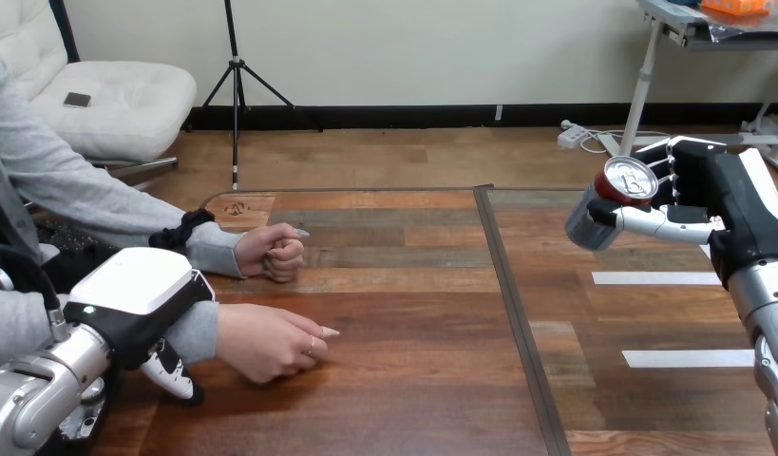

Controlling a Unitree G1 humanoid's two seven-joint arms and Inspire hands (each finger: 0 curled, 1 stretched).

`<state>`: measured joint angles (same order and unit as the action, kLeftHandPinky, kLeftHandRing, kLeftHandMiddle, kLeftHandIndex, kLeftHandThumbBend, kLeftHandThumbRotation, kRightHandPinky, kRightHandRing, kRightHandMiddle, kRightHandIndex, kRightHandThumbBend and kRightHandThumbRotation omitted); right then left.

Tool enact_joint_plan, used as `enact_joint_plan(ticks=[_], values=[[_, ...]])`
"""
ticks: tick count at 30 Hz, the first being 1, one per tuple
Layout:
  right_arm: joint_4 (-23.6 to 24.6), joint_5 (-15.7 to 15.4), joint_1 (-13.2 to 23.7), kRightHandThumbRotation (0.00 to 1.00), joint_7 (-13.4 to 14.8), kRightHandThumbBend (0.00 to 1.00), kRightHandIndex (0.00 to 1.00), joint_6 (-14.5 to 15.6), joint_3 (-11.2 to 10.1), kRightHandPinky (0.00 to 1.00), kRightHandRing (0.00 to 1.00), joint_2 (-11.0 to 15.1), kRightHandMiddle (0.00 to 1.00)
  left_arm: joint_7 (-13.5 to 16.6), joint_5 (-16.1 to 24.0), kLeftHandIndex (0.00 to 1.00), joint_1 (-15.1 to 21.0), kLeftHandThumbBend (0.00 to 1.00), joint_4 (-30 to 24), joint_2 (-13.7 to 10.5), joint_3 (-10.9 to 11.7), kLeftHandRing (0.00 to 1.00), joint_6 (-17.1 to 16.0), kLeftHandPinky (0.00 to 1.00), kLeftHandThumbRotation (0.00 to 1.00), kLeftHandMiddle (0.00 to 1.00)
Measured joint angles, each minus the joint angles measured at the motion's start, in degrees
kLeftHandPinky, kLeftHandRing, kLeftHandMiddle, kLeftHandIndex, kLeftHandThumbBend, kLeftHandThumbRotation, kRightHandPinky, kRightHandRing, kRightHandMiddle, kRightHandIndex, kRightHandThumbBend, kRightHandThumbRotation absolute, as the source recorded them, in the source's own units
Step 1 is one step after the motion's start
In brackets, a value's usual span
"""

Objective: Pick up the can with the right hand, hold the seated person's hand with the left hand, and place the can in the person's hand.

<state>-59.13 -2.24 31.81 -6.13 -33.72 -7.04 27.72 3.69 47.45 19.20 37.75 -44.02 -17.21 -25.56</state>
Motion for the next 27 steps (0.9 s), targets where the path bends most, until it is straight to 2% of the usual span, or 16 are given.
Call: enact_joint_plan(ticks=[4, 14, 27], values=[[0.00, -0.09, 0.00, 0.00, 0.05, 0.71, 0.45, 0.00, 0.00, 0.33, 0.37, 0.00, 0.42, 1.10, 0.56, 0.31, -0.01, 0.93, 0.01, 0.00, -0.15, 0.25, 0.00, 0.18, 0.00, 0.30], [0.00, -0.53, 0.00, 0.00, 0.44, 0.71, 0.45, 0.04, 0.01, 0.33, 0.37, 0.00, 0.43, 5.97, 2.52, 0.30, -0.05, 0.96, 0.04, 0.00, -0.45, 0.26, -0.63, 0.20, 0.00, 0.30], [0.00, -0.56, 0.00, 0.00, 0.44, 0.71, 0.45, 0.04, 0.01, 0.33, 0.37, -0.01, 0.43, 10.94, 3.87, 0.28, -0.05, 0.97, 0.10, -0.01, -0.58, 0.24, -2.14, 0.18, 0.00, 0.28]])
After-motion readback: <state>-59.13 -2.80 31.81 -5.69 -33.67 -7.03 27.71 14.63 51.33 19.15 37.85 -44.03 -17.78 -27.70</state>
